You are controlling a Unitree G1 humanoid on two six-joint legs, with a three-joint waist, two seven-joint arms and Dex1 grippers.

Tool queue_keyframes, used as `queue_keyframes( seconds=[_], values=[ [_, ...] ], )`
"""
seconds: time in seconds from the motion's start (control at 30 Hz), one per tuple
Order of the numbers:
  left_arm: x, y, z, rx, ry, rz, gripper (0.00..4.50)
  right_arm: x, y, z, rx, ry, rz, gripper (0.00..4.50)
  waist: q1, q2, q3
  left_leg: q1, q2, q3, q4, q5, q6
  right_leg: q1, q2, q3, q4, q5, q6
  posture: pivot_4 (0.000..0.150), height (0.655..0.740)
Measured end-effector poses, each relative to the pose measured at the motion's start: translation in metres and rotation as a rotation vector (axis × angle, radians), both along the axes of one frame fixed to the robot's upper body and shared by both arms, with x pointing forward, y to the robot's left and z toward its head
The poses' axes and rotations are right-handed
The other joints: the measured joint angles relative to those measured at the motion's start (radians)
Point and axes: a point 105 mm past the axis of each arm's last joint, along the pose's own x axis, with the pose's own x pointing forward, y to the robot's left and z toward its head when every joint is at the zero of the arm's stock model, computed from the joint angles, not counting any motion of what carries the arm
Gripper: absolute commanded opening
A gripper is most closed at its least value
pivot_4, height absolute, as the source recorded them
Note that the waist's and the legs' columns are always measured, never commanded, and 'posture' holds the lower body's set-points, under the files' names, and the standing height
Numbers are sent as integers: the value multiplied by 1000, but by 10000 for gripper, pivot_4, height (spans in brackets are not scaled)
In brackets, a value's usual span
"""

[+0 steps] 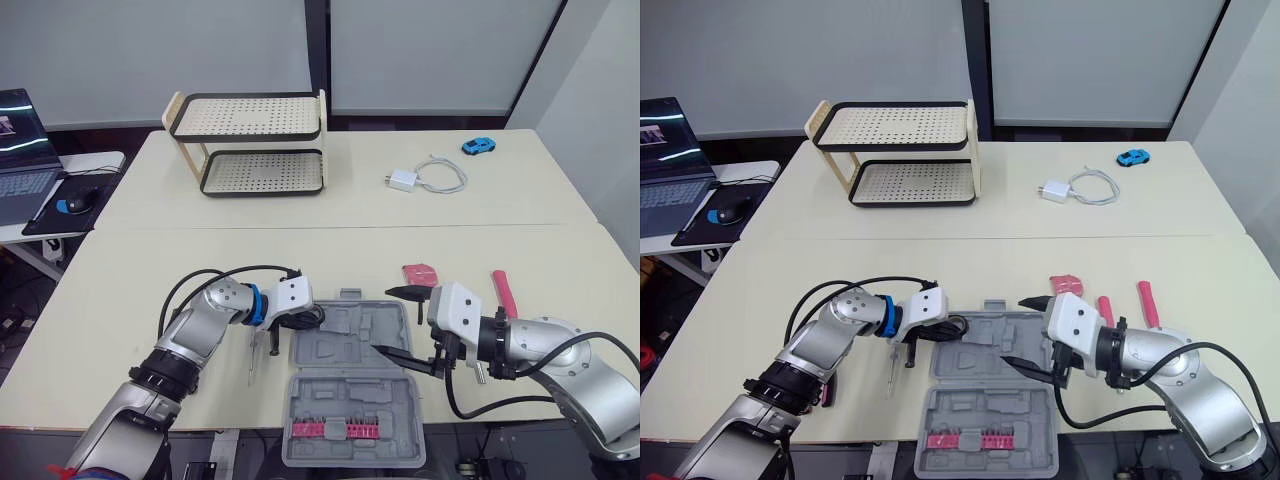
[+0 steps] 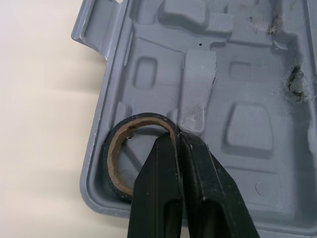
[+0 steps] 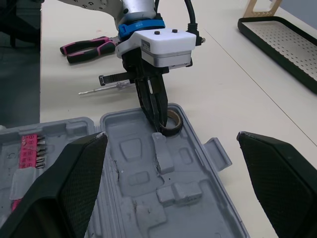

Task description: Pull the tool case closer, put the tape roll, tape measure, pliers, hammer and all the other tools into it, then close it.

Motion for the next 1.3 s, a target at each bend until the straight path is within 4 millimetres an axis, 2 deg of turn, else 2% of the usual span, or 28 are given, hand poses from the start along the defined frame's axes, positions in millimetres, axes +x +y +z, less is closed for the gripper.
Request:
queue_keyframes(
  seconds=[0.1,0.43,0.6,0.8,0.93,1.1,1.3],
  values=[
    [0,0,0,0,1,-1,16541,0,0,0,1,0,5,45000,0,0,0,0,0,0,0,0,0,0,0,0,0,0,0,1500,7400],
    [0,-1,2,-11,0,-3,16541,0,0,-1,-1,7,9,45000,0,0,0,0,0,0,0,0,0,0,0,0,0,0,0,1500,7400],
    [-1,-4,18,-79,12,7,16541,1,0,-2,1,11,5,45000,0,0,0,0,0,0,0,0,0,0,0,0,0,0,0,1500,7400],
    [0,6,45,-157,-35,45,16541,2,0,-3,5,14,2,45000,0,0,0,0,0,0,0,0,0,0,0,0,0,0,0,1500,7400],
    [4,13,57,-328,-113,137,16541,2,1,-2,13,14,1,45000,0,0,0,0,0,0,0,0,-1,0,0,0,0,0,0,1500,7400],
    [-3,11,35,-449,-110,256,16541,3,1,0,16,6,5,45000,2,0,0,0,0,0,0,0,0,0,-1,0,-1,0,0,1500,7400],
    [-6,11,22,-480,-135,349,16541,3,1,0,14,3,4,45000,3,0,0,1,0,0,0,0,0,0,-1,0,-1,0,0,1500,7400]
  ],
)
